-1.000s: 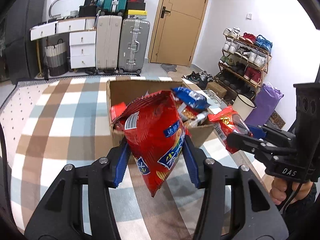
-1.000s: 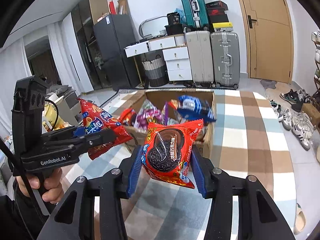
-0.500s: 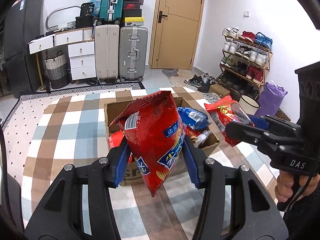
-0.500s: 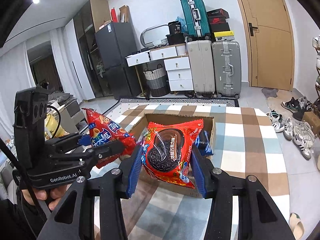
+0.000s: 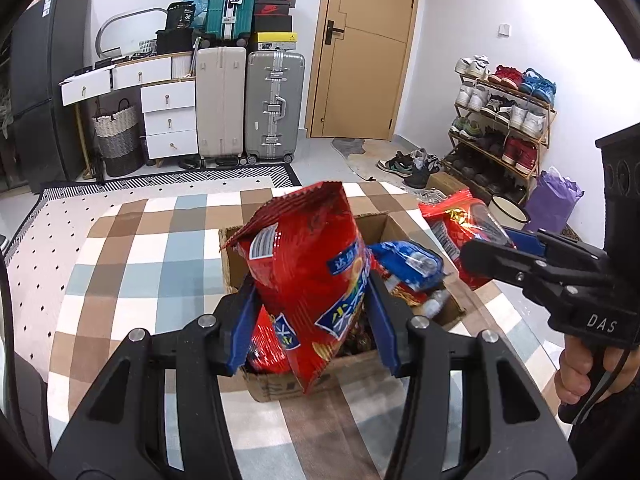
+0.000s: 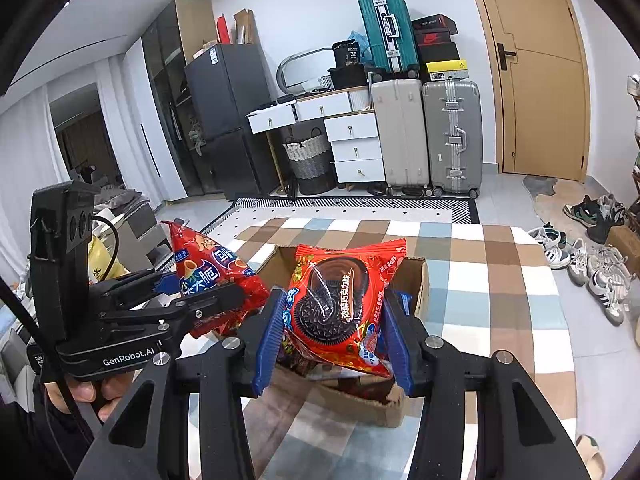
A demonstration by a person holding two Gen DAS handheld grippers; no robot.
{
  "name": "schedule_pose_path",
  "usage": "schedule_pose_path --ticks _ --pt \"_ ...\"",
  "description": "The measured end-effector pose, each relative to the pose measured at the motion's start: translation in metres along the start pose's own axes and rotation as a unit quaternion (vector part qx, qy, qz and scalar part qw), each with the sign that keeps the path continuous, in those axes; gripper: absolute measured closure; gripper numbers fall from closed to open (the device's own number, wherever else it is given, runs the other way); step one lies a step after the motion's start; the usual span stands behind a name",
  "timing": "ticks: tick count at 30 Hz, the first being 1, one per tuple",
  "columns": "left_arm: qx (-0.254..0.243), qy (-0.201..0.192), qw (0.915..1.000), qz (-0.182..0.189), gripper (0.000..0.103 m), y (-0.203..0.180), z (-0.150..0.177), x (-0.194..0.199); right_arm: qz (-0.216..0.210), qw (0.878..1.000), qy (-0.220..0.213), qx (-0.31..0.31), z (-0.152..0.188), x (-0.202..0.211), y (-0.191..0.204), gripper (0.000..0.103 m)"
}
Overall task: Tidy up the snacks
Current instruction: 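Lift both held red packs over the box and lower them inside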
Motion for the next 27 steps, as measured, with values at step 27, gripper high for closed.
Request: schedule_pose_path --ticks 27 --pt "0.007 0.041 0.9988 -0.028 0.055 0.047 -0.016 -0.114 -0.012 0.999 0.045 -0.005 -0.012 -0.091 -0.01 0.056"
Point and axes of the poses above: each gripper's, at about its wrist camera, not at the fingertips, and x roughly against the way its jaws point, y to its left, z to its underside, the point moved 7 cm from there along -x, roughly the way its jaws point, and after that the axes turned 1 degree about -z, right-handed, at the moved point
